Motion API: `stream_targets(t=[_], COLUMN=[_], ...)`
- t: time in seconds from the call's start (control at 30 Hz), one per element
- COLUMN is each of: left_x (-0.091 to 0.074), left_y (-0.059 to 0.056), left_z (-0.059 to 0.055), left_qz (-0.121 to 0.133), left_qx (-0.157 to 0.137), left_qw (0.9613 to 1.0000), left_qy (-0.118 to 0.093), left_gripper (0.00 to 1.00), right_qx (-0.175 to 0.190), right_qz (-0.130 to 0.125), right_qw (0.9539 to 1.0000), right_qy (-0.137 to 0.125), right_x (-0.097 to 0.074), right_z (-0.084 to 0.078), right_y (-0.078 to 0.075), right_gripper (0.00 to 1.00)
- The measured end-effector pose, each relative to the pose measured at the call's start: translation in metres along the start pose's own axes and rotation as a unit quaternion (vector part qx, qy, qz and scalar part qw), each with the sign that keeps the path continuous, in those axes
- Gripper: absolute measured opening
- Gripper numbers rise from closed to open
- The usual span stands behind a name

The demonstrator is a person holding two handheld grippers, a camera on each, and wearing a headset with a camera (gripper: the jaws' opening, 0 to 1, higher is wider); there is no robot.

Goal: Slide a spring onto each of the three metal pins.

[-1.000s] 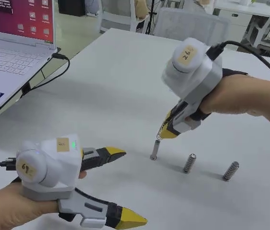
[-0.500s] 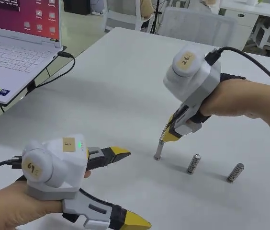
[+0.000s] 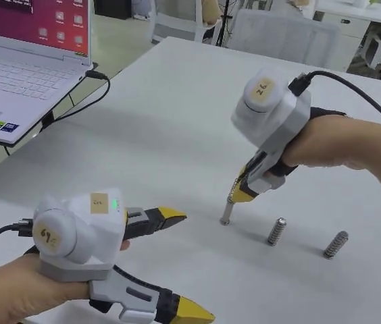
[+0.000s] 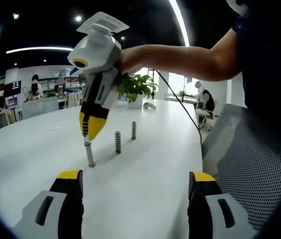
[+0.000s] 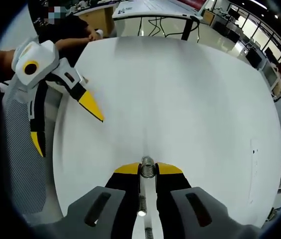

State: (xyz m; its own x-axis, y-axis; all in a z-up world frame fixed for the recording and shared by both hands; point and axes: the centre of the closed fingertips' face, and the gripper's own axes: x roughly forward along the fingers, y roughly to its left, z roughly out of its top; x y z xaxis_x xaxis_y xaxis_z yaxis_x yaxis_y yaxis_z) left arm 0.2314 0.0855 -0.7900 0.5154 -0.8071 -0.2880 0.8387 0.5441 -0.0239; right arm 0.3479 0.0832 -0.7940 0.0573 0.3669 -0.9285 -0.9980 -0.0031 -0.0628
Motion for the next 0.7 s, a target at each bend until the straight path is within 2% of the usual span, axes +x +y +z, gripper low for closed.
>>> stream_targets(t=[0.7], left_x=[0.000], left_y=[0.001], left_z=[-0.001], left_qz=[-0.001], left_qx=[0.004], left_qw=[1.0000], left_qy=[0.008], left_gripper=[0.83], right_qx=[0.012], right_qz=[0.012], right_qw=[0.9998], right_qy=[0.012], right_x=[0.024], right_z=[-0.010], right_y=[0.007], right_gripper=[0.09])
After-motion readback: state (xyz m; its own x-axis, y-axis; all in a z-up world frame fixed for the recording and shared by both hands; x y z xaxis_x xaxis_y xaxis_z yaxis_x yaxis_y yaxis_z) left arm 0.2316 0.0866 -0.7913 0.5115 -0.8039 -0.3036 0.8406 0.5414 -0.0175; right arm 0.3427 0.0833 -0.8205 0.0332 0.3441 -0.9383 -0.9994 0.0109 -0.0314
